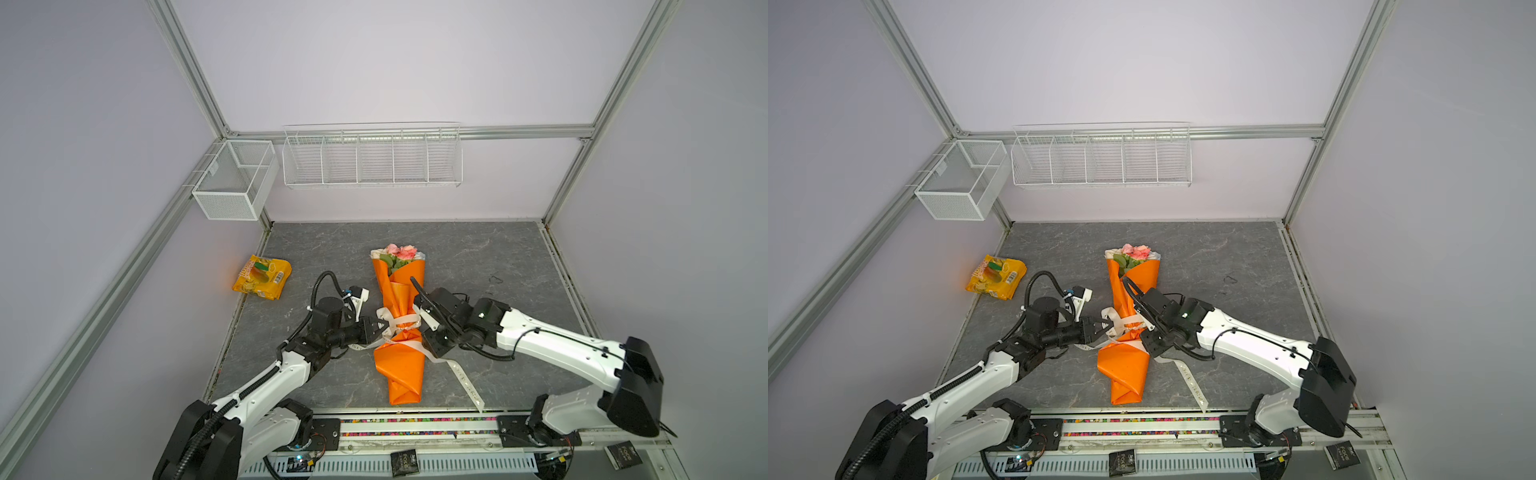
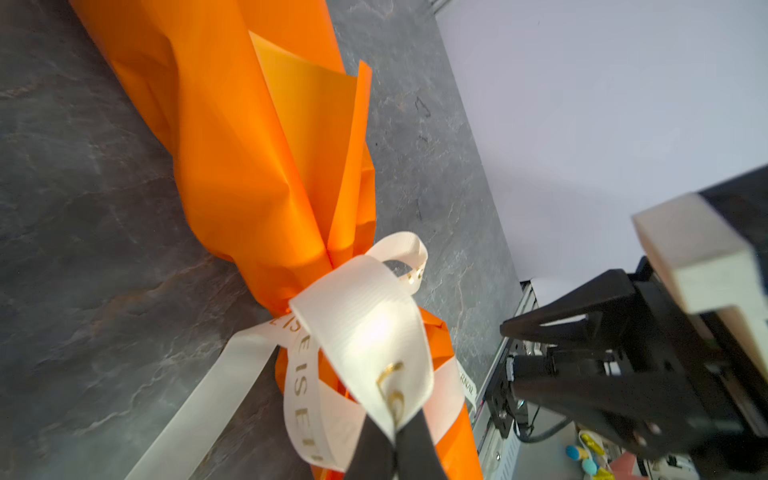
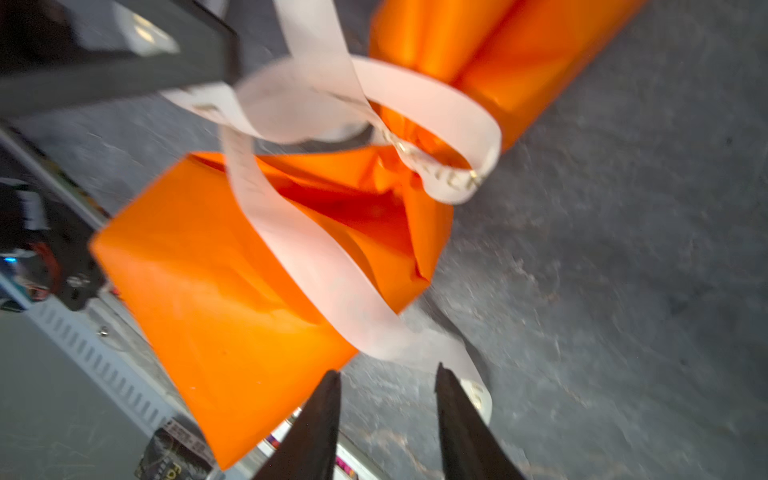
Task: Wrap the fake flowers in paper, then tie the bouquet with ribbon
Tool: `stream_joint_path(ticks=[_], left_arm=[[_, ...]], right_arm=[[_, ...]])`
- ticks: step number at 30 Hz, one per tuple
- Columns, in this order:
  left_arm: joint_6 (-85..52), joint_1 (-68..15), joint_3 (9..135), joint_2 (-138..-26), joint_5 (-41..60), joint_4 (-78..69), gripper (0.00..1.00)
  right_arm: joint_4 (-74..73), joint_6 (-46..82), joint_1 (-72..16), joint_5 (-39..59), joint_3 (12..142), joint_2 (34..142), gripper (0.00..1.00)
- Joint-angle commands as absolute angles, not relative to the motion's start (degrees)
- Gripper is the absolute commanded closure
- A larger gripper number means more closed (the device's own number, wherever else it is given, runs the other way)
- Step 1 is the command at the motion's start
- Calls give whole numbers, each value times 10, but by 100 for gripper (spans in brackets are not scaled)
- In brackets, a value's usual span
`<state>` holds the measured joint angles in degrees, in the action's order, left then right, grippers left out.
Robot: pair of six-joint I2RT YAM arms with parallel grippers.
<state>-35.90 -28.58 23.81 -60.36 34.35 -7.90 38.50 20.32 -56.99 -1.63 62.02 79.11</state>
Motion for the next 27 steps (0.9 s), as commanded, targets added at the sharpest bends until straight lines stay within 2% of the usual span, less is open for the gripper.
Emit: stream_joint_path(ticks=[1, 3, 12, 17, 27], left_arm=[[-380, -289, 232, -598, 330, -122, 99], [-384, -290, 234, -602, 331, -122, 99], [-394, -291, 226, -576, 322, -106, 99], [-391, -290, 216, -554, 312, -82, 99], [-403, -290, 186, -519, 284, -64, 99]], right_arm=[[219, 203, -573, 46, 573, 778, 51], [194, 165, -578, 73, 565, 789, 50], [223, 110, -589, 64, 582, 861, 51], [238, 112, -588, 10, 578, 869, 59], [243, 124, -587, -33, 582, 879, 58]])
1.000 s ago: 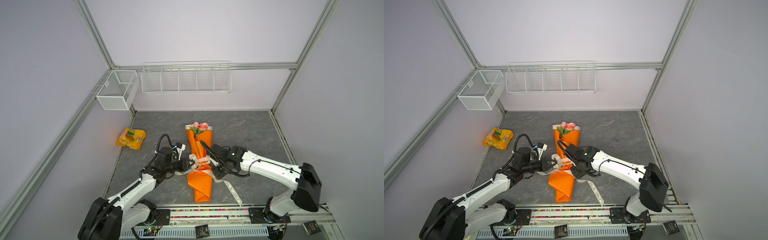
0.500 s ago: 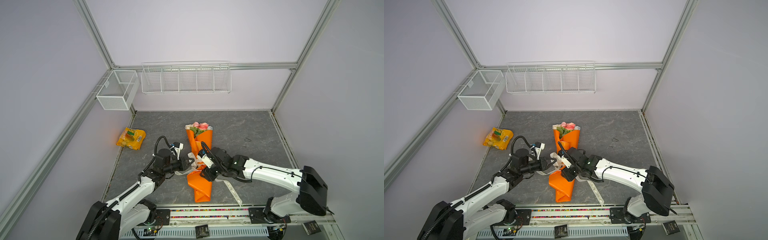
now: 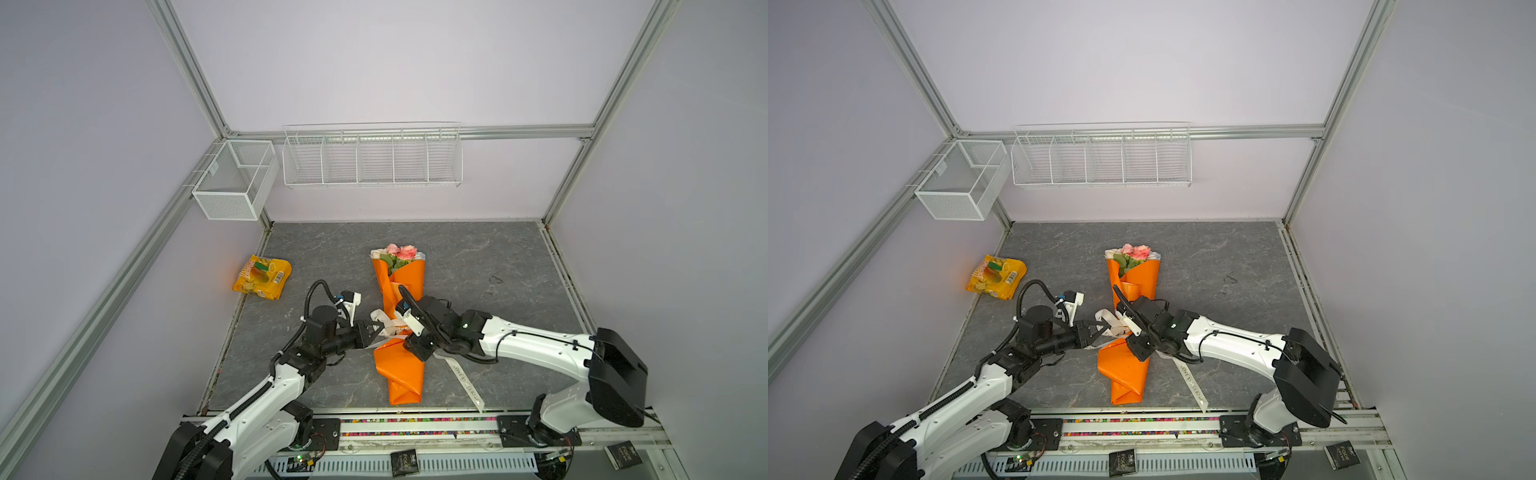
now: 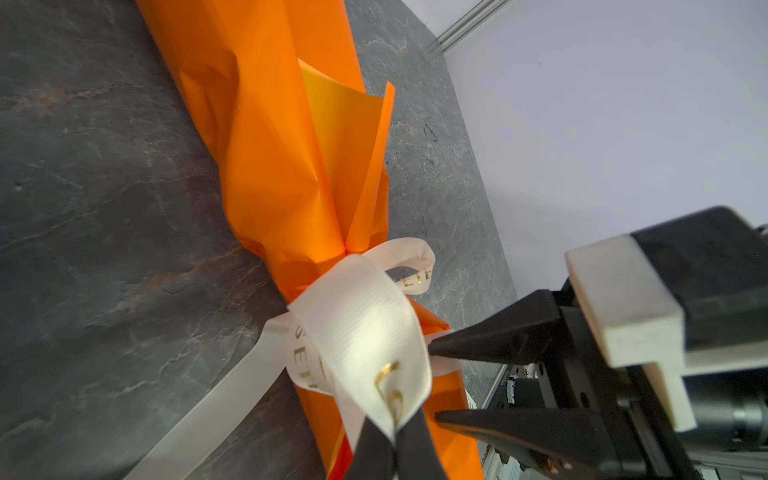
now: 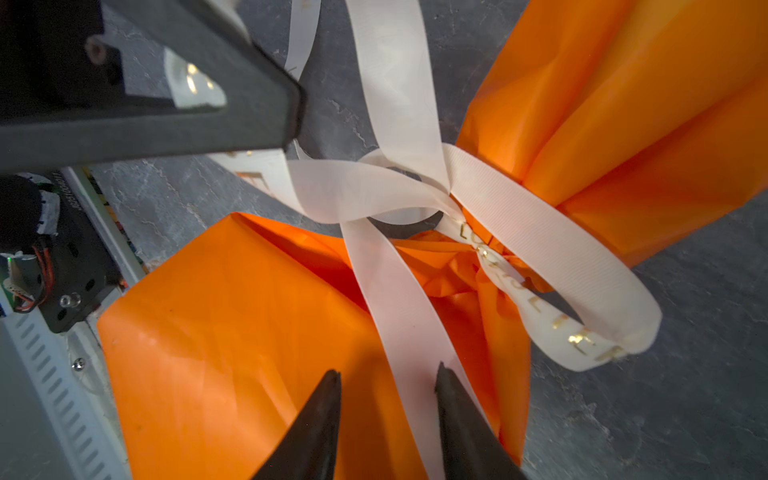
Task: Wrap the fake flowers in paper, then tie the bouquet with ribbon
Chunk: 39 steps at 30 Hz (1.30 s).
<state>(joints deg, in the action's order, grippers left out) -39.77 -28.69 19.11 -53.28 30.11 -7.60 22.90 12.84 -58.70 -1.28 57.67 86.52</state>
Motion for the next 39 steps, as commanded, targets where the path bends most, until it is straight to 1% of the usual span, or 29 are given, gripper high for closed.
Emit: stream_joint_path(ticks=[1, 3, 6, 10, 14, 17, 19, 22, 23, 24, 26, 27, 28, 29, 31, 32, 35, 39], left_arm=[[-403, -290, 183, -516, 281, -61, 99], [-409, -290, 172, -510, 277, -63, 99], [-426, -290, 154, -501, 269, -70, 99], [-429, -290, 140, -486, 258, -58, 98], [-436, -290, 121, -468, 232, -61, 98], [-434, -290, 120, -453, 218, -35, 97], [-440, -290, 93, -442, 209, -32, 94], [-443, -290, 78, -435, 204, -44, 94], [-439, -290, 80, -419, 200, -36, 93], [-436, -290, 81, -415, 195, -25, 89], [-428, -290, 87, -411, 188, 0, 94], [-429, -289, 86, -409, 186, 3, 79], [-428, -290, 88, -407, 182, 13, 57], [-418, -289, 100, -405, 170, 44, 53], [-399, -289, 125, -402, 151, 91, 53], [-395, -289, 137, -400, 143, 106, 53], [-396, -289, 170, -385, 101, 169, 49], [-385, -289, 206, -357, 59, 205, 42]], right_arm=[[248, 120, -587, -31, 585, 883, 58], [259, 122, -587, -45, 593, 895, 59], [258, 121, -586, -55, 600, 901, 65], [245, 134, -585, -58, 610, 901, 82], [240, 140, -582, -52, 620, 904, 92], [239, 152, -579, -48, 627, 905, 93], [231, 164, -576, -34, 627, 900, 94], [208, 185, -566, 0, 622, 890, 94], [207, 190, -559, 23, 625, 891, 94], [205, 196, -555, 39, 627, 894, 94], [211, 201, -551, 53, 632, 899, 94], [221, 201, -550, 45, 632, 899, 93], [222, 202, -551, 39, 628, 898, 93], [222, 197, -550, 45, 626, 897, 90], [239, 192, -550, 40, 637, 899, 82], [249, 190, -550, 31, 643, 898, 80], [274, 181, -550, 10, 657, 888, 69], [305, 153, -549, 1, 650, 868, 58]])
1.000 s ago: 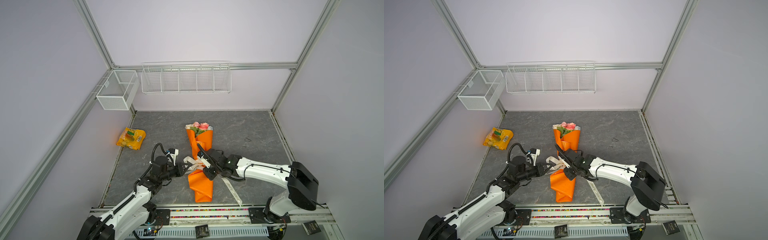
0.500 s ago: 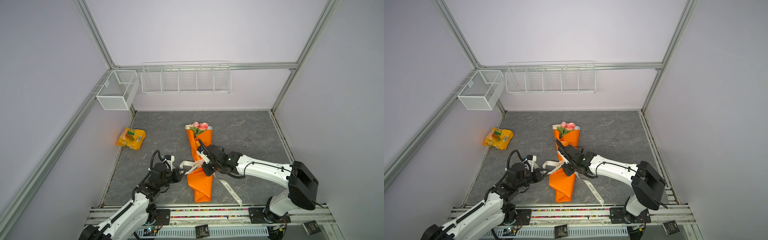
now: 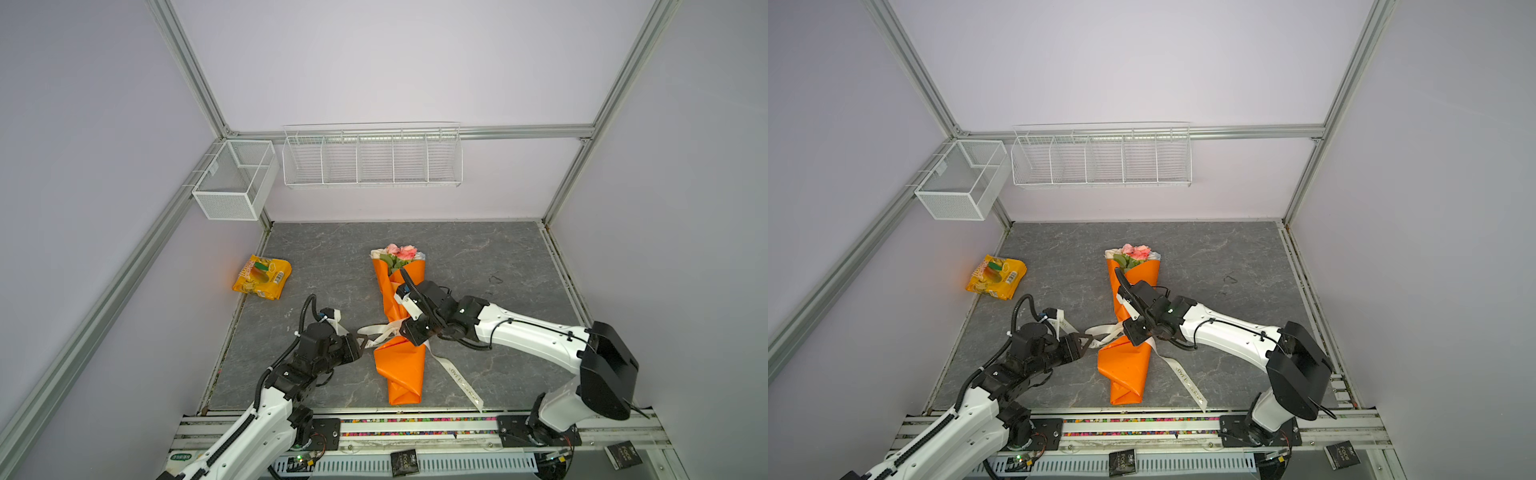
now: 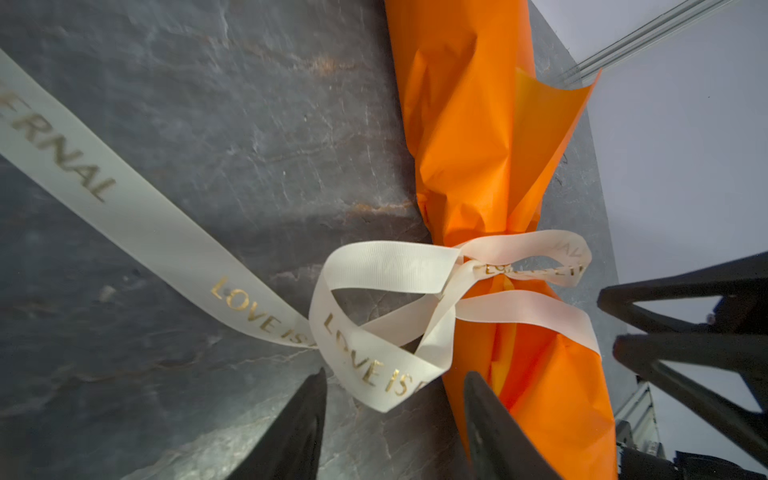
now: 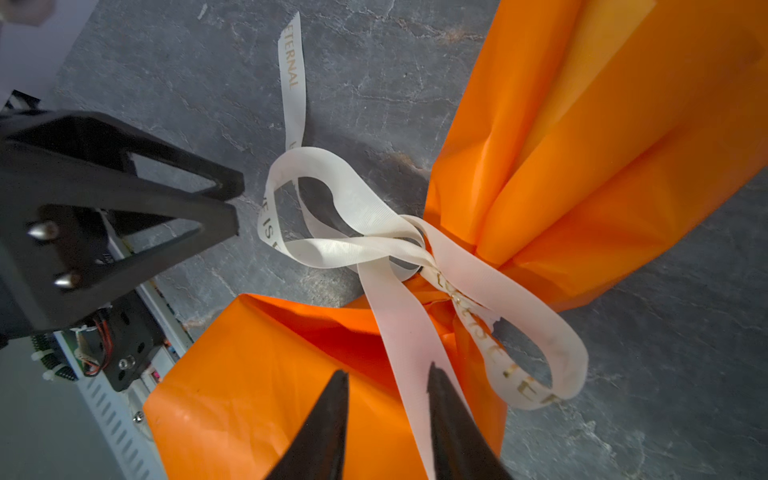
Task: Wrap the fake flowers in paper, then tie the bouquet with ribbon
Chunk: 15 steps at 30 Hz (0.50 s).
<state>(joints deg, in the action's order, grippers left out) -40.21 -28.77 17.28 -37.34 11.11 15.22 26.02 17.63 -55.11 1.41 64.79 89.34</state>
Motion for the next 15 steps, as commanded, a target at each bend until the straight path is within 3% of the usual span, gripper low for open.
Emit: stream_joint_path(ticks=[1, 7, 15], left_arm=[[-377, -289, 214, -357, 57, 202, 39], [-266, -290, 281, -510, 217, 67, 39], [-103, -293, 406, -739, 354, 64, 44]], right_arm=[[312, 141, -548, -4, 644, 866, 58], [291, 97, -548, 10, 605, 852, 52], [253, 95, -543, 5, 588, 852, 50]])
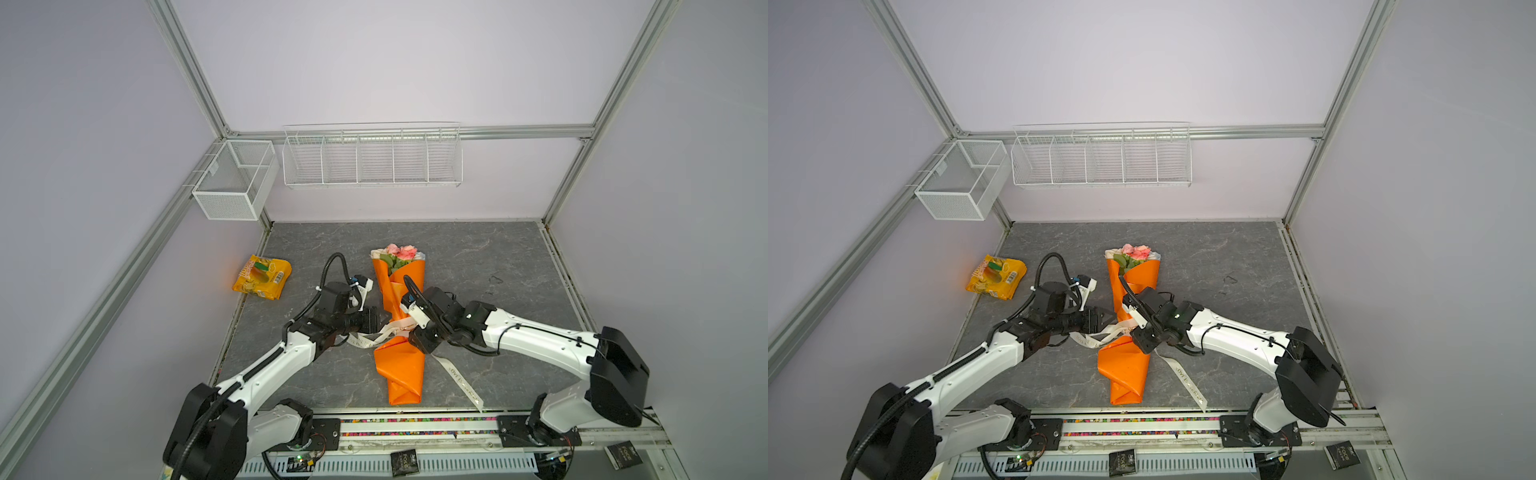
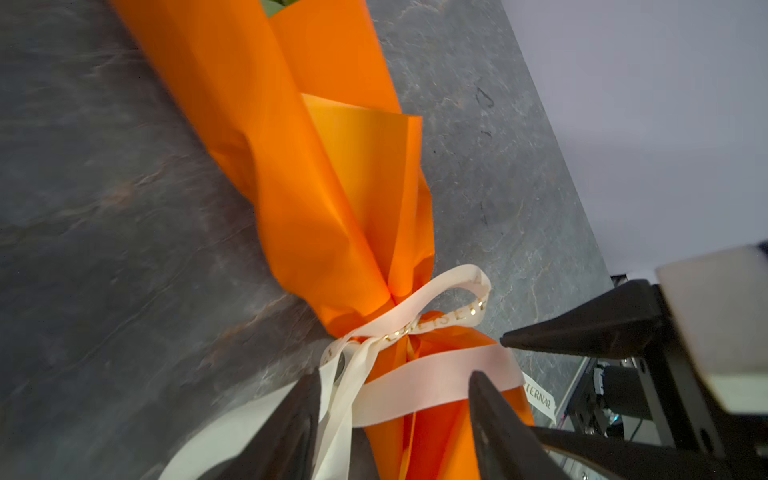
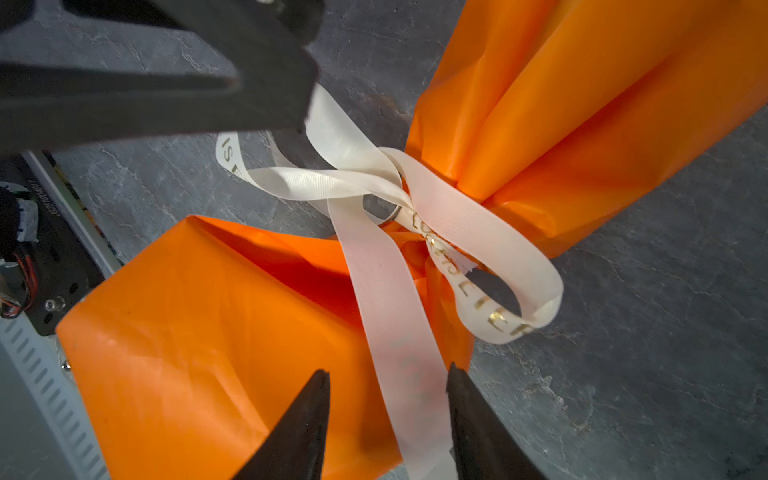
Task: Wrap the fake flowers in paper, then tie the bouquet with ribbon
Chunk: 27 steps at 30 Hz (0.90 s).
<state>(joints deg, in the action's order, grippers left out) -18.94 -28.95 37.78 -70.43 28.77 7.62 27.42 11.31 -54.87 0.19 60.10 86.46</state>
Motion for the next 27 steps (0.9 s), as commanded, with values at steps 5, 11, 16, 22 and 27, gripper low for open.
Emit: stream_joint_path(ticks=[5, 11, 16, 22, 27], left_arm=[[-19, -310, 453, -808, 333, 105, 42], [41, -320, 490, -867, 338, 141, 44], [103, -347, 499, -880, 301, 140, 45], [155, -351, 529, -896, 275, 164, 52], [177, -352, 557, -919, 300, 203, 69]], right_arm=[[238, 93, -534, 2, 574, 841, 50], [222, 100, -520, 28, 553, 817, 50], [211, 112, -514, 44, 544, 799, 50], [199, 123, -509, 57, 532, 785, 50], [201, 130, -507, 68, 533, 793, 50]])
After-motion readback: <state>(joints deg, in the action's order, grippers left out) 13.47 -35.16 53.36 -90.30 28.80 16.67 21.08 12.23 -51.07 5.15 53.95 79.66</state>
